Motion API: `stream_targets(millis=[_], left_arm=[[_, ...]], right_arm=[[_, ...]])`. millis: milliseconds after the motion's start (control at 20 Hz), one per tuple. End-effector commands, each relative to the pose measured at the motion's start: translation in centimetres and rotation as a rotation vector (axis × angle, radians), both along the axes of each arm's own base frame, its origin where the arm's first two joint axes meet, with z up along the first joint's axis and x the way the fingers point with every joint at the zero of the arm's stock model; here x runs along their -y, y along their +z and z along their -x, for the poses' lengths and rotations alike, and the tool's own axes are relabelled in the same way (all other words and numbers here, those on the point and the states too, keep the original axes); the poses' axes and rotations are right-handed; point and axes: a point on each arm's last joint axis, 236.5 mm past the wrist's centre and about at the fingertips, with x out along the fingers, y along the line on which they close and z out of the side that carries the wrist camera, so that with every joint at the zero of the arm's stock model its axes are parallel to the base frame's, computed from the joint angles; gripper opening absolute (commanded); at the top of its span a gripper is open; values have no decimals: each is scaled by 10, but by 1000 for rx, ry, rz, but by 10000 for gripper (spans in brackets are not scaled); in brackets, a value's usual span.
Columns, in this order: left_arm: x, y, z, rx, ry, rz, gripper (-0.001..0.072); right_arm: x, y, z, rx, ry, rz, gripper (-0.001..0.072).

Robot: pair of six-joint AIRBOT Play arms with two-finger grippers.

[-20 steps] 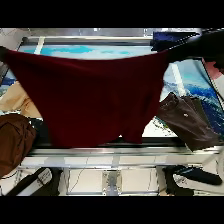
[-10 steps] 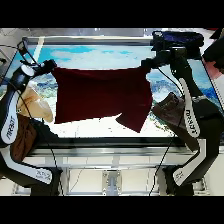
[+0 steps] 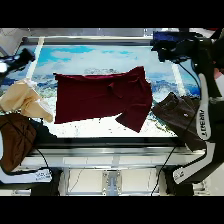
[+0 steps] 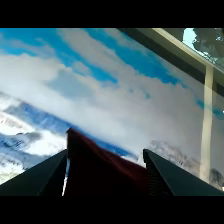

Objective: Fold the shirts.

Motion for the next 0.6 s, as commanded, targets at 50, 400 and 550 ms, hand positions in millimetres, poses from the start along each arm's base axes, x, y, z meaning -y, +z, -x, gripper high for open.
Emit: stream_targets(millis=[50, 400, 550], left_arm=[[-6, -52, 120, -225, 71, 128, 534], [90, -175, 231, -298, 290, 719, 535], [97, -206, 248, -359, 314, 731, 533]], right_arm=[[25, -6, 73, -152, 43, -1, 552], [-31, -5, 77, -110, 166, -115, 552], [-53, -6, 80, -115, 233, -98, 553]])
